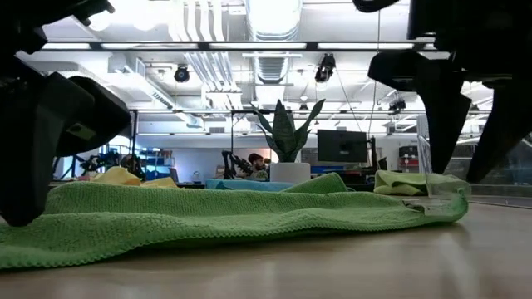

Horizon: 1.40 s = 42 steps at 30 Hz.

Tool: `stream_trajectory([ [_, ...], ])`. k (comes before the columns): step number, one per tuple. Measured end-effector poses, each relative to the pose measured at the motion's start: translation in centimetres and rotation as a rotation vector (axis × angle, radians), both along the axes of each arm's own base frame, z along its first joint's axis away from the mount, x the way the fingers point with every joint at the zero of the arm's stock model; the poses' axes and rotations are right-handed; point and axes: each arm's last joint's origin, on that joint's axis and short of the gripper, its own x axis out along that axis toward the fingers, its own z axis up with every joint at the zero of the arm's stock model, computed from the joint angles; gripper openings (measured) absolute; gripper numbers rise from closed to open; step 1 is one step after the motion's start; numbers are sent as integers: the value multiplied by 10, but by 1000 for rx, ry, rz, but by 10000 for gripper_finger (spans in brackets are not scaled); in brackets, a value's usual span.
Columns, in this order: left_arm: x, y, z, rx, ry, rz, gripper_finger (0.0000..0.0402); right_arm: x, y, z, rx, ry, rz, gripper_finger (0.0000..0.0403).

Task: Fold microfiber towels
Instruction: Fold the green towel on the table

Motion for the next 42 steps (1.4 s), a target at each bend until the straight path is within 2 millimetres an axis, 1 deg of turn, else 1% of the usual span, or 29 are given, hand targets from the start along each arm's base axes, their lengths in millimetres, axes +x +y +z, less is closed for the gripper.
stream_trajectory([
  [5,1,1,0,-2,0,2,176,-2,-1,-13,-21,42,52,116],
  [9,1,0,0,-4,1,0,176,-1,-1,-14,-10,28,52,109],
  [14,0,0,0,-5,2,-1,176,-1,-2,-18,17,39,50,94],
  [19,0,1,0,-5,2,-1,176,2,-2,-18,34,15,45,78],
  [24,1,0,1,-7,1,-2,176,5,-9,-19,45,19,17,56],
  [29,1,0,2,-11,-3,-1,176,7,-12,-20,52,22,-3,16],
  [30,1,0,2,-11,-3,-1,176,7,-12,-19,52,21,-3,13],
  [33,1,0,2,-12,-3,2,176,10,-11,-13,56,8,-5,10],
  [36,2,0,2,-11,-7,32,176,16,-11,1,51,-52,-25,9],
  [42,2,2,2,13,-18,54,176,27,-31,16,79,-111,-184,9],
])
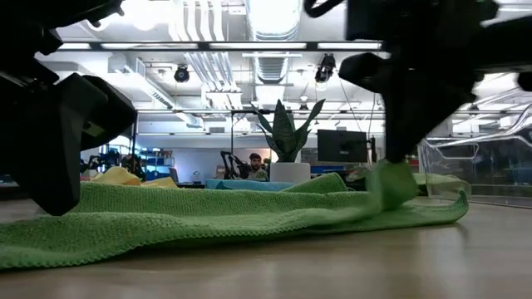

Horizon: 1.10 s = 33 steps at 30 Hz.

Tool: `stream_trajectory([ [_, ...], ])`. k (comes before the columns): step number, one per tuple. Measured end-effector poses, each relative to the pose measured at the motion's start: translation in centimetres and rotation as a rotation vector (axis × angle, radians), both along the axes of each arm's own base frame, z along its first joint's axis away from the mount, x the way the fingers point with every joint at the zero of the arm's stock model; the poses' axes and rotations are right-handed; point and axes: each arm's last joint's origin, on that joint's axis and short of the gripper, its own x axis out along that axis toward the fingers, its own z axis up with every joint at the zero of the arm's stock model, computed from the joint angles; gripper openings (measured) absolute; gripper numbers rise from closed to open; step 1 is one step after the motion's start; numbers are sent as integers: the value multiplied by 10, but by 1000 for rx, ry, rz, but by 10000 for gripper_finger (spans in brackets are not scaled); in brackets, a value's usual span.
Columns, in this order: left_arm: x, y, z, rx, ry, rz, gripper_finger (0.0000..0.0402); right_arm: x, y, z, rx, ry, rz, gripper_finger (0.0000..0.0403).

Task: Fold microfiber towels
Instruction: Fold the green towel on the table

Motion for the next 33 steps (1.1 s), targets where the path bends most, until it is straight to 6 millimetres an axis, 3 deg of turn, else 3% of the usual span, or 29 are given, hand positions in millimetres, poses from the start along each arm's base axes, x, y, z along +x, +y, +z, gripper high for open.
stream_trajectory([
  [8,-5,-8,-10,35,13,-45,176,8,-17,2,25,-12,-125,9],
  [17,-2,-8,-21,83,1,-2,170,9,-18,2,34,-16,-146,9],
  [20,-2,-8,-26,98,5,4,137,9,-18,1,43,-12,-147,9],
  [25,-1,-7,-30,92,21,34,20,9,-17,2,46,-14,-144,9],
  [33,-8,-2,-13,56,59,42,1,13,-13,16,71,-13,-124,9],
])
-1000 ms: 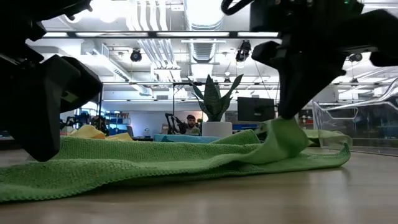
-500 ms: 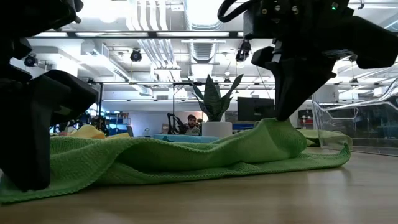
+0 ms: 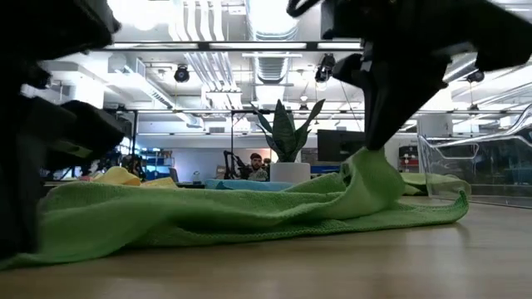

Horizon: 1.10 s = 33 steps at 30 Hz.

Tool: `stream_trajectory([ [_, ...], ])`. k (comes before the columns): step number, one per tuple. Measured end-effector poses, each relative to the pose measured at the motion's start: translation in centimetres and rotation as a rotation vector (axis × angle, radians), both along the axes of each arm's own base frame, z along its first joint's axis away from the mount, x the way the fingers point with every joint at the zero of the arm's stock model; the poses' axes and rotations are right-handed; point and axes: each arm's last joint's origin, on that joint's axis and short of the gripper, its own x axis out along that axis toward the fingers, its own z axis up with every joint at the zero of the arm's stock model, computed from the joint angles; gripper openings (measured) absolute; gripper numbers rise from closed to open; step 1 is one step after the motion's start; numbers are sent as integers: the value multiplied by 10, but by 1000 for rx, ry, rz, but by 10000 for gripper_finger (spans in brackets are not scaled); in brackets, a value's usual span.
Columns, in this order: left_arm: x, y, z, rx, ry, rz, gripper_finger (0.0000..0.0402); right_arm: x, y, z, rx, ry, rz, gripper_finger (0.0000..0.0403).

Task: Fold microfiber towels
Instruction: Fold the green towel on the table

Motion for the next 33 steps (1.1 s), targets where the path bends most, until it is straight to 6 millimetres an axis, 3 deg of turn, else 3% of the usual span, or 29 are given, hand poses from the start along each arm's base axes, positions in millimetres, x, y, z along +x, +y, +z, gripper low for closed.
stream_trajectory([
  [6,-13,16,43,69,-44,33,0,3,1,18,-51,5,48,9],
  [11,-26,42,66,223,-68,124,0,5,-9,19,-105,19,27,9],
  [18,-33,86,85,347,-23,233,0,12,-32,30,-338,-43,-61,9],
  [27,-45,154,107,550,76,357,0,29,-92,44,-507,-37,-116,9],
  [33,-62,176,120,553,20,418,0,32,-131,42,-522,22,-156,9],
])
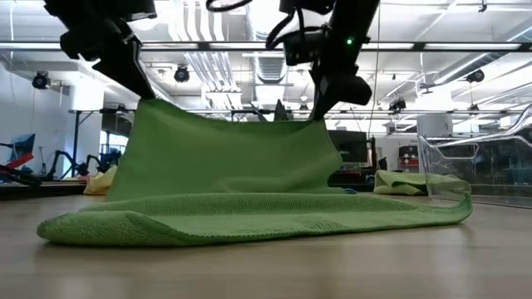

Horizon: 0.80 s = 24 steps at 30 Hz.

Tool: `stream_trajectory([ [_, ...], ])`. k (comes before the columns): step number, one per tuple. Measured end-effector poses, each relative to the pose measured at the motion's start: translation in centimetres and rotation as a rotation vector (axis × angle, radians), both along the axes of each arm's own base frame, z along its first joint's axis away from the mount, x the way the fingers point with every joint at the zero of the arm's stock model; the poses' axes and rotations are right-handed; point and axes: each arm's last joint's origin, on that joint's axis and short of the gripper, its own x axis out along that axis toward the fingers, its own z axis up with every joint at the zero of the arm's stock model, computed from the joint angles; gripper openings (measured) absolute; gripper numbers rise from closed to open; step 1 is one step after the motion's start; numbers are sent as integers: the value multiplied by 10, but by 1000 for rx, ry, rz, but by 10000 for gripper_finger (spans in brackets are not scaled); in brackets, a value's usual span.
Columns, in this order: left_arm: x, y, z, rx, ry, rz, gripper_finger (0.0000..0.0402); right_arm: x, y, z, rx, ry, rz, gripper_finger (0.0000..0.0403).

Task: Fold microfiber towels
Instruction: Fold the green towel on the table

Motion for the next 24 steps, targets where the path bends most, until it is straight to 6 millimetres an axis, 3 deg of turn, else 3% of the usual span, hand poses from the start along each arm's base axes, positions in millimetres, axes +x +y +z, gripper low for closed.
stream_trajectory([
  [6,-15,8,10,43,-77,36,0,12,-18,11,-78,-36,46,9],
  [11,-23,9,21,12,-144,21,0,18,-16,32,-86,-92,62,9],
  [15,-27,-4,24,-125,-139,-139,0,10,12,53,28,-104,120,9],
  [19,-27,-28,29,-274,-156,-389,0,-5,55,69,249,-92,225,9],
  [24,-27,-57,50,-401,-307,-632,0,-28,111,93,428,-112,321,9],
])
